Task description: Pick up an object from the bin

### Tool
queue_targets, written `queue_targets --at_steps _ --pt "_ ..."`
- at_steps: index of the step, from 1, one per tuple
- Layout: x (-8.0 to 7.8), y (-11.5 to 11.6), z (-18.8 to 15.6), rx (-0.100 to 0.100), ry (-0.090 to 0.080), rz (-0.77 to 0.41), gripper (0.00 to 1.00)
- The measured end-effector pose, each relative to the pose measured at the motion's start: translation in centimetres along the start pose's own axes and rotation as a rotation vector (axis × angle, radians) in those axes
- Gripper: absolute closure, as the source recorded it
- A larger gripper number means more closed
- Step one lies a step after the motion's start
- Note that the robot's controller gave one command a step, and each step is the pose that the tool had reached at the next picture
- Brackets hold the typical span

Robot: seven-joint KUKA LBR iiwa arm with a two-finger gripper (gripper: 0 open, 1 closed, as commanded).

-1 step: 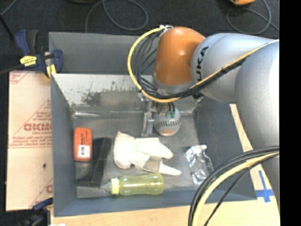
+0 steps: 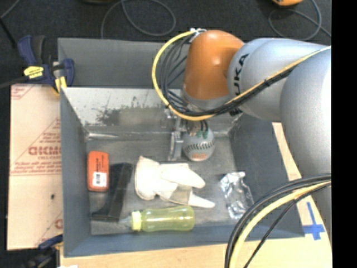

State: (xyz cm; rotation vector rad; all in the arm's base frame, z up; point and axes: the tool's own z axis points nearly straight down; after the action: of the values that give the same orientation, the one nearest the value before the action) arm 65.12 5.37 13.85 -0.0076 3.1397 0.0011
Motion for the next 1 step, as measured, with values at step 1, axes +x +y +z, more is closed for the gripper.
queue_targets --at_steps 1 --pt "1.14 -1.69 0.19 -0.001 -0.002 -0.108 0.00"
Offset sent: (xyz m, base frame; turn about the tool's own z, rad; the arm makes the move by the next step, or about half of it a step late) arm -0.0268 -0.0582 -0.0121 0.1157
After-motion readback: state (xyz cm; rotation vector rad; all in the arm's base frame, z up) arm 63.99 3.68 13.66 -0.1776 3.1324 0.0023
